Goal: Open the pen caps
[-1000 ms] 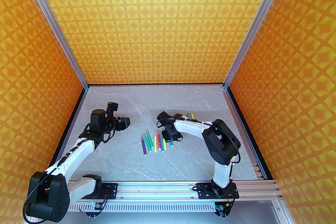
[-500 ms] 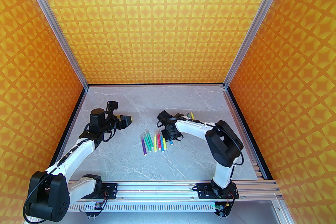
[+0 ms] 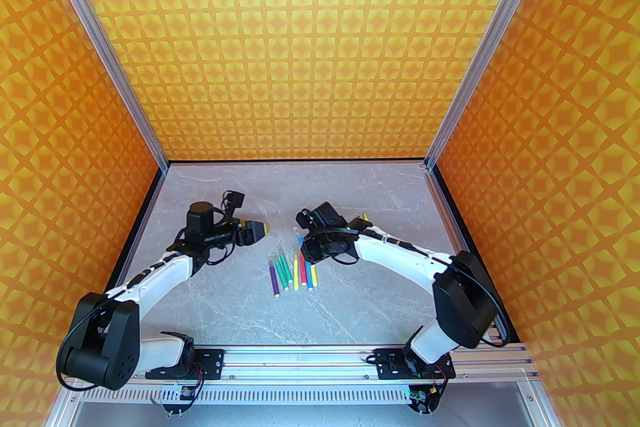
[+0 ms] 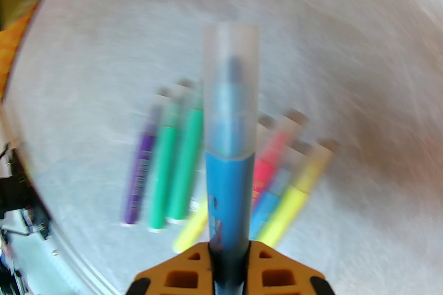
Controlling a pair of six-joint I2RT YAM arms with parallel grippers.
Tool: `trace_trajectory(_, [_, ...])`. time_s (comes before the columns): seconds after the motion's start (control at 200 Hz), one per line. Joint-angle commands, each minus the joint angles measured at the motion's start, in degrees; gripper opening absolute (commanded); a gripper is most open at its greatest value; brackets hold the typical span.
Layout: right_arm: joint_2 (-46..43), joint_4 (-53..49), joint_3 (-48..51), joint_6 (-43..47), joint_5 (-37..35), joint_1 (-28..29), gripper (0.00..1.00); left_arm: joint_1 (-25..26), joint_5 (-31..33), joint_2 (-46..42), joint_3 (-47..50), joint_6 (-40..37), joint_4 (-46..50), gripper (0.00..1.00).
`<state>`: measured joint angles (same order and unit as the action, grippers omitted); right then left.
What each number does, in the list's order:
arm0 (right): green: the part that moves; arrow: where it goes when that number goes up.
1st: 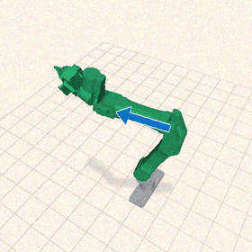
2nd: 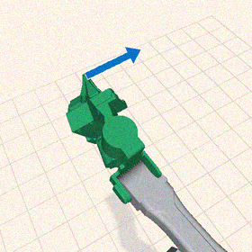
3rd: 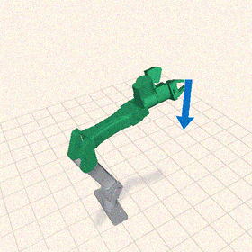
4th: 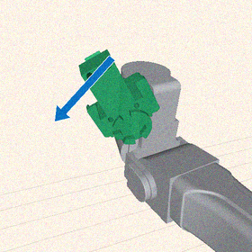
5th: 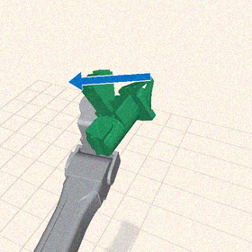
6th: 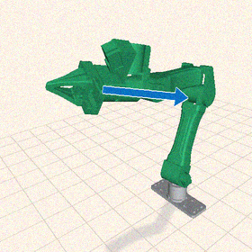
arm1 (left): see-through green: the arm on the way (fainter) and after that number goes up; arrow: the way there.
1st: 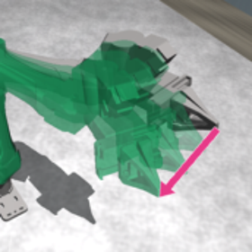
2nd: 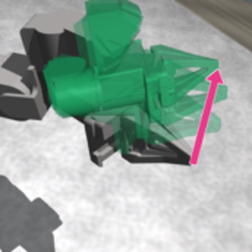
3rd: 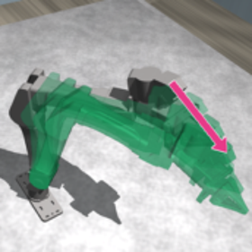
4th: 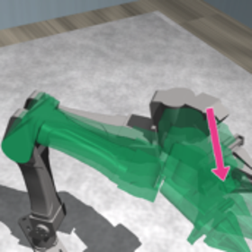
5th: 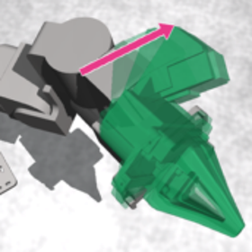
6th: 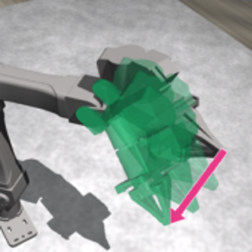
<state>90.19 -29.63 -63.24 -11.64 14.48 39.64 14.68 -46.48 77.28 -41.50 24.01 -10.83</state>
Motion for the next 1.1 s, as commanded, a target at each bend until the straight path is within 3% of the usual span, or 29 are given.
trace_trajectory(0.0, [-2.8,5.7,1.4,2.3,5.6,0.3,0.0,1.5,-3.3,1.4,-2.9,1.4,-1.5,0.76])
trace_trajectory(0.67, [-6.7,12.4,2.8,4.0,9.2,2.5,0.0,6.6,-7.3,4.0,-6.6,2.6,-2.3,0.67])
trace_trajectory(1.095, [-6.3,13.4,3.0,3.7,8.1,2.5,0.0,6.9,-8.6,4.6,-7.4,2.8,-2.1,0.44])
